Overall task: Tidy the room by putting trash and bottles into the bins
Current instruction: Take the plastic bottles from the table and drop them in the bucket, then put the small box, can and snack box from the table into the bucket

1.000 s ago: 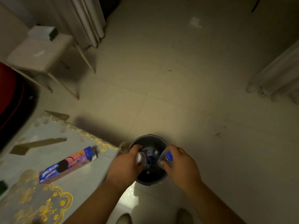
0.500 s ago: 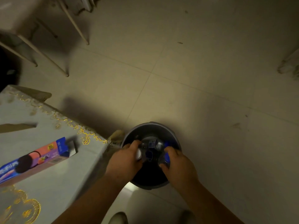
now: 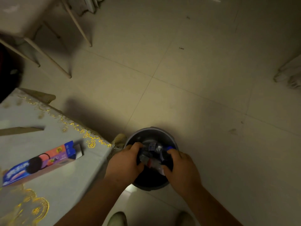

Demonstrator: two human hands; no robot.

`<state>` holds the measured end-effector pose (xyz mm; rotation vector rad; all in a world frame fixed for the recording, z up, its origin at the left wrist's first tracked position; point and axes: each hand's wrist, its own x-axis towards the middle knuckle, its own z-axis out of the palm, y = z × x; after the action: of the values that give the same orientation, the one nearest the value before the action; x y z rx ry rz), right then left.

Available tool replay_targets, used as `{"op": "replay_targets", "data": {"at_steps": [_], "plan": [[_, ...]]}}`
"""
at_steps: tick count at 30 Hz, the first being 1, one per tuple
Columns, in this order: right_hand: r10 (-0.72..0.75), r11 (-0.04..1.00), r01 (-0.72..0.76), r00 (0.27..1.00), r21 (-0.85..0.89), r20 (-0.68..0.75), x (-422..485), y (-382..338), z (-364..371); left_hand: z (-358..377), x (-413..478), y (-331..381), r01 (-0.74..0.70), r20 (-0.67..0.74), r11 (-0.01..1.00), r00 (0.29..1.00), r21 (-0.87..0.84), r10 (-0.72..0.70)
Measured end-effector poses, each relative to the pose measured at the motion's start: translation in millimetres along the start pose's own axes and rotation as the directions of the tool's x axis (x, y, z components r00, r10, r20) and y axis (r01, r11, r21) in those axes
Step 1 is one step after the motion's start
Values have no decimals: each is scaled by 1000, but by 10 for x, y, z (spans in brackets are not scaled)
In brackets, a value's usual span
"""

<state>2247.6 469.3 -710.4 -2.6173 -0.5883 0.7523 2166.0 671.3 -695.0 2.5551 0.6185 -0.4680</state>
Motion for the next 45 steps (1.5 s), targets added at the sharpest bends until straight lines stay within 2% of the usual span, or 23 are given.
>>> {"op": "replay_targets", "data": {"at_steps": [8, 13, 19, 24, 31, 38, 41, 45], "plan": [[-71, 996, 75, 995, 58, -70, -461, -589, -1166, -1133, -524, 483, -13, -60, 998, 998, 60, 17], [-154, 988, 155, 984, -2, -94, -787, -958, -2052, -1987, -1059, 838, -31, -159, 994, 986, 107, 47], [-312, 948, 299, 941, -109, -129, -1299, -1400, -2779, -2743, -1722, 1163, 64, -245, 985, 969, 161, -23], [-423, 903, 412, 903, -122, -79, -1679, -1751, -3059, -3182, -2416, 1197, 173, -317, 977, 940, 127, -126], [-624, 768, 608, 781, -203, -21, -2158, -2611, -3068, -3555, -3687, 772, 367, -419, 930, 850, 38, -319], [-749, 642, 744, 660, -185, 58, -2781, -3611, -2602, -3496, -4910, 14, 526, -459, 845, 730, -96, -506], [-771, 609, 773, 629, -174, 96, -3081, -3968, -2271, -3390, -5378, -352, 560, -469, 815, 685, -150, -557], [-777, 591, 786, 615, -182, 131, -3495, -4345, -1826, -3263, -5885, -815, 572, -459, 796, 663, -199, -591]]}}
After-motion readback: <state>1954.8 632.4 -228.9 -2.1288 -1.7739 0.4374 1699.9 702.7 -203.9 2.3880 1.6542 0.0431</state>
